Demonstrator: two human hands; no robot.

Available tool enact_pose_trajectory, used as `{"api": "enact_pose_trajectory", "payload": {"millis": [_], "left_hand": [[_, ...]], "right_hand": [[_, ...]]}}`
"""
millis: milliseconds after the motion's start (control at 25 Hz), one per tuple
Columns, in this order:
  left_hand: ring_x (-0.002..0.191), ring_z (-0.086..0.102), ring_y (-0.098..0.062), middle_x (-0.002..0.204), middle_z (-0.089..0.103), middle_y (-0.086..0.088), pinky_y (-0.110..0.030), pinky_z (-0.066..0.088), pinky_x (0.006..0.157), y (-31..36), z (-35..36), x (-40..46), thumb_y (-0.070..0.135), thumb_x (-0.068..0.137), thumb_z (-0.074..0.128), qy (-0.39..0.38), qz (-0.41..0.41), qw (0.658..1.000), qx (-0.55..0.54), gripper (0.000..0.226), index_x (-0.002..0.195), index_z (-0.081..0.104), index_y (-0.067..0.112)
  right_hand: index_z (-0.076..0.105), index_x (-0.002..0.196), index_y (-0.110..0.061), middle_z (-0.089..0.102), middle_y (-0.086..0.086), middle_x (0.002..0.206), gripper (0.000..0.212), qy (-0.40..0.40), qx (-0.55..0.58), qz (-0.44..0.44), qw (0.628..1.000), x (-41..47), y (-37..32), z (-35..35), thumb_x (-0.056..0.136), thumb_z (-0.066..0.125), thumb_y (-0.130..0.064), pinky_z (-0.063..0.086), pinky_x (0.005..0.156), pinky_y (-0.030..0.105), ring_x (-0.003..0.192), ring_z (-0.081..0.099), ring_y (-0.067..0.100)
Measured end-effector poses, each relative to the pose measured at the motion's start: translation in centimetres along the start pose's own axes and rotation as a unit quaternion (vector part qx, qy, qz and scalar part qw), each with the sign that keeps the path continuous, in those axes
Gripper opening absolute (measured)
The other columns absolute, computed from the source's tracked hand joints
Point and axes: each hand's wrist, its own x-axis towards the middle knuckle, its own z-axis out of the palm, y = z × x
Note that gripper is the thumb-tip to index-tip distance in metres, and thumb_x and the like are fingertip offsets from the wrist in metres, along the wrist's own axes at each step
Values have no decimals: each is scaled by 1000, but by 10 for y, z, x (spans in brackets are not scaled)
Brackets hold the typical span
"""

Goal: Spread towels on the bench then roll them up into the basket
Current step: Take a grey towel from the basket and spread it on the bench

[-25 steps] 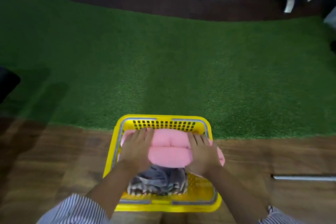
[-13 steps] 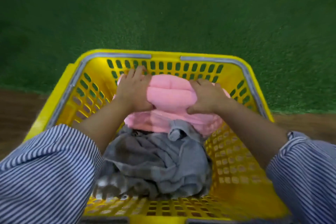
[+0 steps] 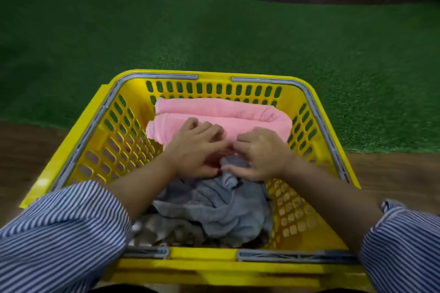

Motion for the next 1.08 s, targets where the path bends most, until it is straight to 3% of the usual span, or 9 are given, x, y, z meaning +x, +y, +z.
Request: {"api": "enact_pose_trajectory", "payload": {"millis": [80, 200, 320, 400, 520, 640, 720, 880, 1080], "left_hand": [[91, 46, -21, 106, 57, -3, -37, 28, 74, 8, 8, 3, 60, 66, 59, -17, 17, 1000, -2, 50, 105, 66, 30], [89, 49, -19, 100, 58, 1, -36, 27, 74, 10, 7, 4, 58, 73, 49, -26, -35, 999, -22, 44, 99, 71, 30], [85, 53, -20, 96, 58, 3, -36, 27, 73, 11, 6, 7, 63, 74, 50, -21, -68, 997, -44, 46, 89, 72, 25], [75, 54, -20, 86, 60, 4, -35, 27, 71, 16, 5, 3, 63, 74, 52, 11, -118, 988, -97, 46, 78, 70, 21], [59, 51, -21, 72, 57, 5, -35, 34, 66, 22, 1, -7, 51, 77, 58, 113, -182, 965, -149, 36, 63, 65, 19], [70, 49, -20, 86, 49, 0, -37, 40, 66, 15, -12, -2, 45, 72, 68, 206, -255, 916, -230, 39, 85, 51, 12], [86, 57, -16, 107, 54, 1, -33, 46, 74, 10, -19, 8, 47, 70, 72, 186, -258, 897, -308, 56, 109, 52, 13], [79, 62, -11, 89, 70, -2, -33, 52, 73, -5, -24, 14, 21, 79, 62, 179, -225, 912, -294, 19, 93, 68, 10], [66, 49, -12, 77, 61, -7, -21, 40, 59, -25, -39, 22, 2, 80, 44, 183, -288, 894, -291, 18, 92, 58, 4]], "right_hand": [[60, 70, -15, 61, 1, 62, 67, -143, -18, 47, 988, -2, -7, 3, 72, 37, -77, 44, 56, 29, 60, 57, 23], [58, 70, -12, 53, 4, 61, 39, -207, 109, 129, 964, 0, 3, 4, 66, 48, -50, 39, 58, 31, 63, 53, 25], [58, 67, -12, 52, 2, 59, 26, -127, 218, 216, 943, -2, 7, 0, 72, 51, -37, 33, 53, 29, 58, 47, 12], [54, 58, -15, 46, -4, 55, 25, 4, 341, 293, 893, 4, 2, -5, 82, 57, -21, 29, 50, 21, 52, 40, 0], [57, 58, 2, 47, 18, 54, 32, 132, 388, 378, 830, 22, 10, -13, 85, 59, -14, 32, 51, 26, 54, 40, 6], [58, 51, -8, 46, 4, 45, 39, 101, 438, 392, 803, 27, 7, -17, 87, 64, -25, 35, 47, 19, 43, 40, 3], [69, 65, -5, 61, 2, 54, 32, 72, 507, 387, 767, 27, 1, -18, 88, 63, -26, 44, 50, 17, 46, 53, 2], [68, 90, 3, 67, 8, 71, 10, 35, 663, 360, 655, 27, -7, -23, 84, 65, -5, 51, 58, 22, 59, 61, 11], [63, 75, -7, 54, -1, 52, 12, -30, 590, 349, 727, 29, -12, -24, 85, 62, -2, 42, 45, 16, 45, 48, 7]]}}
